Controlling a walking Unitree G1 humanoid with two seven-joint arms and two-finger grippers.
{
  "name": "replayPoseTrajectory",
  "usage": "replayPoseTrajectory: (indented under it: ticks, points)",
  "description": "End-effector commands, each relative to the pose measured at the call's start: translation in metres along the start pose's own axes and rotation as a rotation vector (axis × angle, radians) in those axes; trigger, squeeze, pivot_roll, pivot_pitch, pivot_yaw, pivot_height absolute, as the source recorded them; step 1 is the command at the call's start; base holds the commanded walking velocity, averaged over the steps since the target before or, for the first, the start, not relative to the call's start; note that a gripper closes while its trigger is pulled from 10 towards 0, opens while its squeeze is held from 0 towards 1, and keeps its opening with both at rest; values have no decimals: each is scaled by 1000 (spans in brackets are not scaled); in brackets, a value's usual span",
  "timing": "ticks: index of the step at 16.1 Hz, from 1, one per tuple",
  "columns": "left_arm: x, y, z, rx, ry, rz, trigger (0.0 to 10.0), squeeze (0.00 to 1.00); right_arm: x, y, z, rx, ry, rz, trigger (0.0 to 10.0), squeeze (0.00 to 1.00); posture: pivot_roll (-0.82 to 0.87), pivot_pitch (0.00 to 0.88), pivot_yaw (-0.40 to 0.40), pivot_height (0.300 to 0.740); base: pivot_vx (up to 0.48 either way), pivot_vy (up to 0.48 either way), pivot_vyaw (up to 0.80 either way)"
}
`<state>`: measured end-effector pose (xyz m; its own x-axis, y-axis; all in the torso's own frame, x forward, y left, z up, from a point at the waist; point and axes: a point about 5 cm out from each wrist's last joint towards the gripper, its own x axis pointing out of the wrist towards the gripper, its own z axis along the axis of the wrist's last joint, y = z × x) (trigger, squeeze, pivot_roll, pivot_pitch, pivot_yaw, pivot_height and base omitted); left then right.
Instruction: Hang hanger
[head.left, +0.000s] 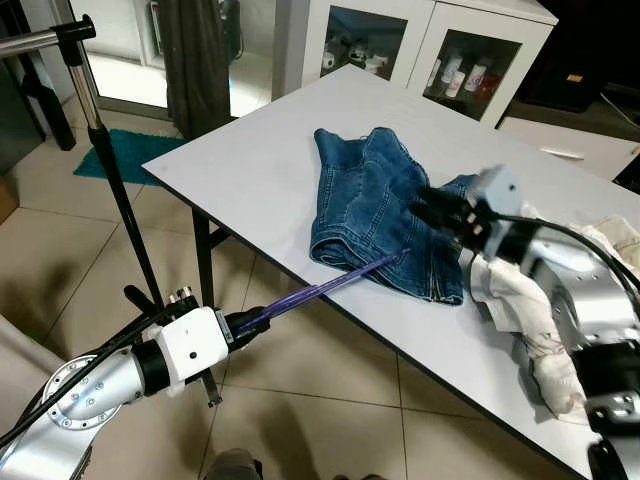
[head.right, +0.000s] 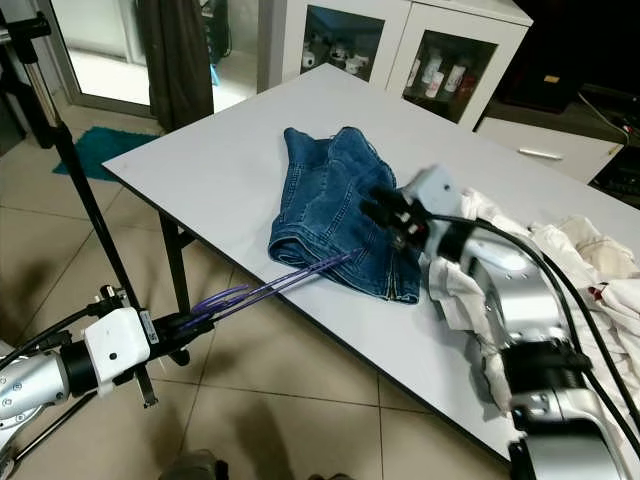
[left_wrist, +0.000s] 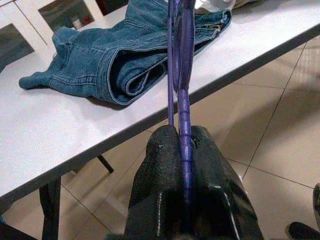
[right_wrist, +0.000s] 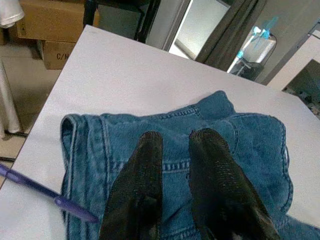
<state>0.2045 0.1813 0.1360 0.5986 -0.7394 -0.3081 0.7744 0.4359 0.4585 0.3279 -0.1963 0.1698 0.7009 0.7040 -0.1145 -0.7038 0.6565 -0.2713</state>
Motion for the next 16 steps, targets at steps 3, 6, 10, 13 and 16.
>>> replayPoseTrajectory:
  ticks: [3,6,10,13,16]
  points:
    - [-10,11,-7,40,62,11,10000,0,-16,7,-15,-46,83,24,10000,1000,267,26,-133,740,0,0,0]
    - [-22,24,-15,69,123,56,10000,0,-10,13,-20,-91,113,31,10000,776,272,29,-136,740,0,0,0]
    - [-29,33,-16,89,144,101,10000,0,-5,23,-23,-104,121,77,10000,0,276,36,-144,740,0,0,0]
    - [-40,47,-13,124,157,173,10000,0,10,43,-27,-97,113,159,10000,0,278,52,-158,740,0,0,0]
    - [-45,54,-9,138,145,210,10000,0,16,53,-32,-100,126,197,10000,0,278,58,-162,740,0,0,0]
